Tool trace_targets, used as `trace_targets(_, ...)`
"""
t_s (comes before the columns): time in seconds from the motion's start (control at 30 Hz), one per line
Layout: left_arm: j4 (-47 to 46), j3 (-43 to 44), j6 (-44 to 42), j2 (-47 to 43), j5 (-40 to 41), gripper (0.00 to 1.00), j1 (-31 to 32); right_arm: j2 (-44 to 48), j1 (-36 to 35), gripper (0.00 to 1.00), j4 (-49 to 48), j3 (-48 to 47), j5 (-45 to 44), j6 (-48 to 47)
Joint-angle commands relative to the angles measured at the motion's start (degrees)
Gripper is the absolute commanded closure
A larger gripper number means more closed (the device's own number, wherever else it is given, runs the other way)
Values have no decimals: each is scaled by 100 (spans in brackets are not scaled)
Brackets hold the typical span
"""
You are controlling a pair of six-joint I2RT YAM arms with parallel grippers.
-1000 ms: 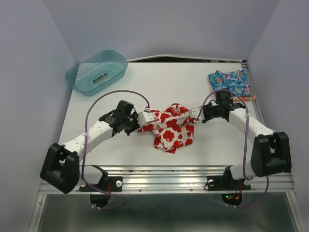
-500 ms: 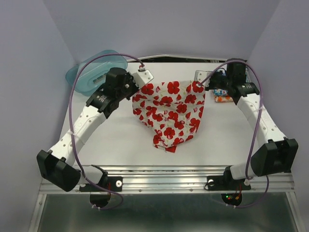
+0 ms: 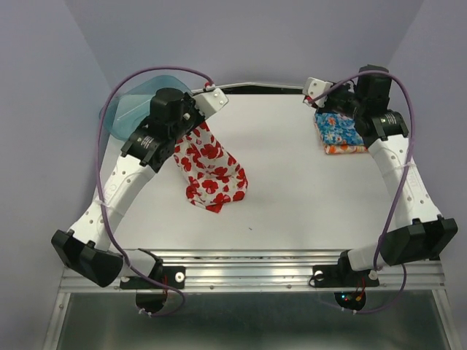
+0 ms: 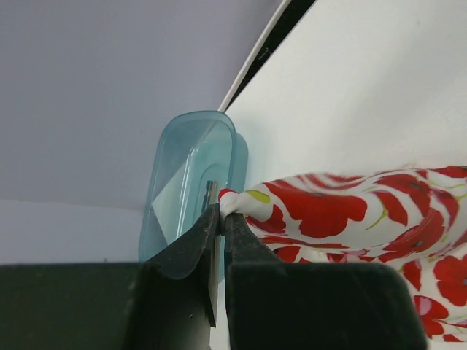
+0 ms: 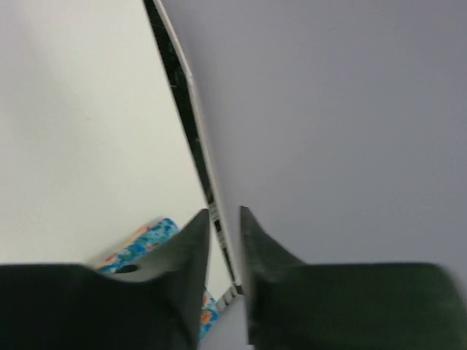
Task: Fold and stack the skirts
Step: Flatten the skirt out
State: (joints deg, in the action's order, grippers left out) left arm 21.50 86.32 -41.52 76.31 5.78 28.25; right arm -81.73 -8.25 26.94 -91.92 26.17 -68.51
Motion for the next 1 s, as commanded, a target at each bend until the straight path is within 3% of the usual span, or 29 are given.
trace_targets(0.0,126,-483,-374,-502,-1015,100,-4,-79,34,64,995,-274,615,390)
trace_targets(0.03,109,-946,-566,-773,-1226,100,22,-132,34,40,1311,-230,939,556)
trace_targets(0.17,433,-1759,-937,-1303,-2132,100,207,-238,34,17,1516,226,1241,707)
trace_targets(0.23,1019,-1873,-972,-1286,-2668,100,470,-255,34,13,1577,420,1102,629)
trace_targets(0.4,2120,-2689,-1164,-1198,-3495,100,1576,-325,34,7,2025,684,828,454)
trace_targets(0.47,2584,-3398,-1445,-1312,-3383,100,2025,-395,-18,2,2552,632,968,312)
trace_targets(0.57,2948,-4315,-1912,-1601,-2515,100,2667,-536,-282,0,2474,649,890,750)
trace_targets(0.67,2790,-4405,-2149,-1918,-2328,100,2764,-834,-676,0,2238,421,872,1459)
trace_targets(0.8,2413,-4633,-2492,-2023,-1388,100,2800,-1886,-1195,0,2017,-447,994,2394)
trace_targets(0.87,2080,-4756,-2449,-2173,-1168,100,2791,-2336,-1502,2,2306,-1253,1187,2352)
trace_targets(0.97,2017,-4713,-2248,-2173,-1246,100,2730,-2830,-1811,2,2649,-1688,1032,1774)
